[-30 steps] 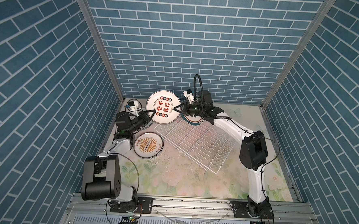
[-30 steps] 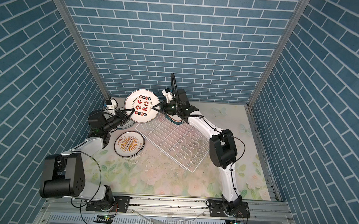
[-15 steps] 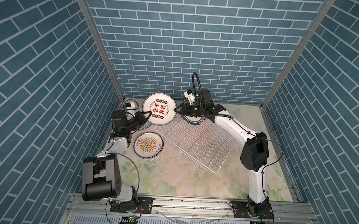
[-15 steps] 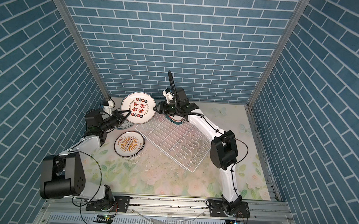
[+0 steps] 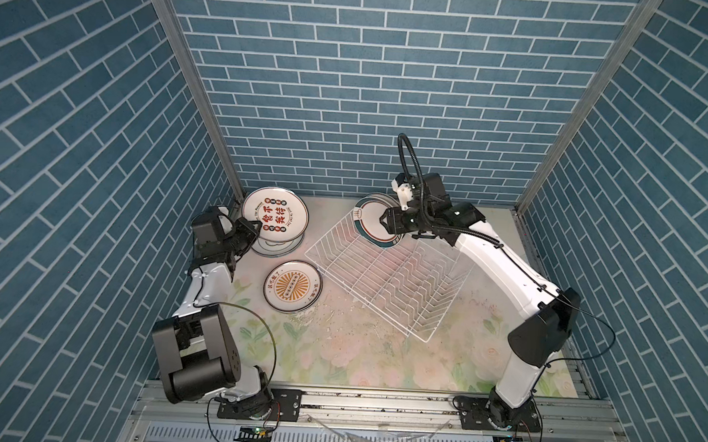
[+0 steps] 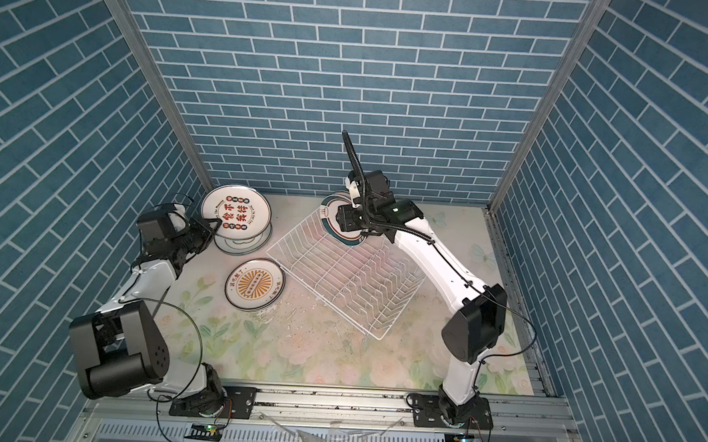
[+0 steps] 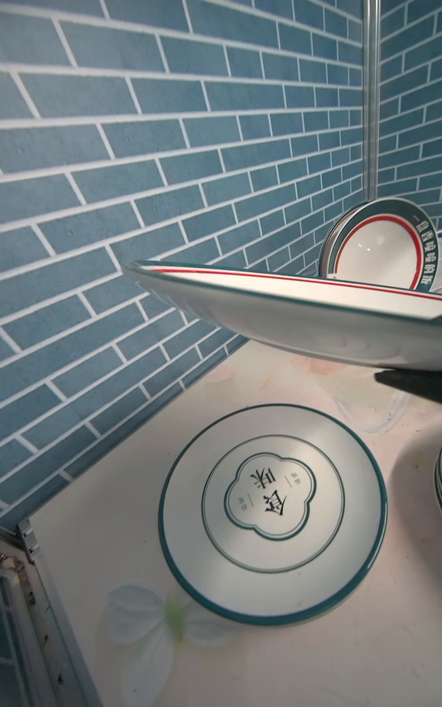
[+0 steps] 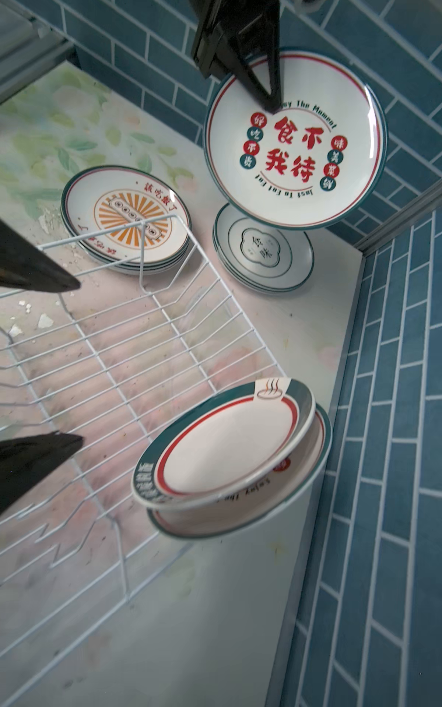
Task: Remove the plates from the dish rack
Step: 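Lower the red-text plate onto the table stack with left while right returns to rack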
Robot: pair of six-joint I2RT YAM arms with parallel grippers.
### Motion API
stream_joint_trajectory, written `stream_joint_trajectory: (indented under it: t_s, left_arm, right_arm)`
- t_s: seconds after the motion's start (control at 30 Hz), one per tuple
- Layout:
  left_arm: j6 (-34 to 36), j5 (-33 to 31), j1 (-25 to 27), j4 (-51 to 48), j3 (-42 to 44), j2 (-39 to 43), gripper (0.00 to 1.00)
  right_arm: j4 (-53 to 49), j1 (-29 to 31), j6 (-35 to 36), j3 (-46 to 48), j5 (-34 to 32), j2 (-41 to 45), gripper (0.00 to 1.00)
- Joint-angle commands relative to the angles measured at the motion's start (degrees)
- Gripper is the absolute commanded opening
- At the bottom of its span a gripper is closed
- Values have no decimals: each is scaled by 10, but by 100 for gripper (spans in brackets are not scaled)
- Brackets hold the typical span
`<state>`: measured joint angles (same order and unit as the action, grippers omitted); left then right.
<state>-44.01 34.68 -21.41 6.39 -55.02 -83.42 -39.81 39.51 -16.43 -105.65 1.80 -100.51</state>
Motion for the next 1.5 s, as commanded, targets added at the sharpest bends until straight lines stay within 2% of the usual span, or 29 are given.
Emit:
stream_joint_trajectory:
  t_s: [0.0,0.23,0.57,0.73,0.93,1.13,1.23,1.47]
  left_arm:
    - [42,-47,-3,-41,-37,-38,0]
    - [58,-71,-4,-50,-91,-129,0]
    - [63,-76,-5,-58,-135,-206,0]
    - [60,-75,-5,-65,-145,-225,5]
    - [63,-85,-4,-88,-150,-230,14]
    - [71,-105,-4,-123,-161,-234,34]
    - [73,-110,-4,-141,-171,-238,40]
    - [98,-158,2,-254,-222,-258,51]
  right_arm:
    - [-45,3,45,50,-116,44,59]
    - [-45,0,57,128,-223,98,60]
    - [-18,-10,53,197,-198,111,60]
    - [-16,-11,55,201,-188,101,60]
    - [-17,-12,56,203,-180,94,60]
    - [-17,-12,55,203,-172,90,60]
    - [-17,-11,55,205,-169,90,60]
    - [-9,-12,55,213,-168,93,60]
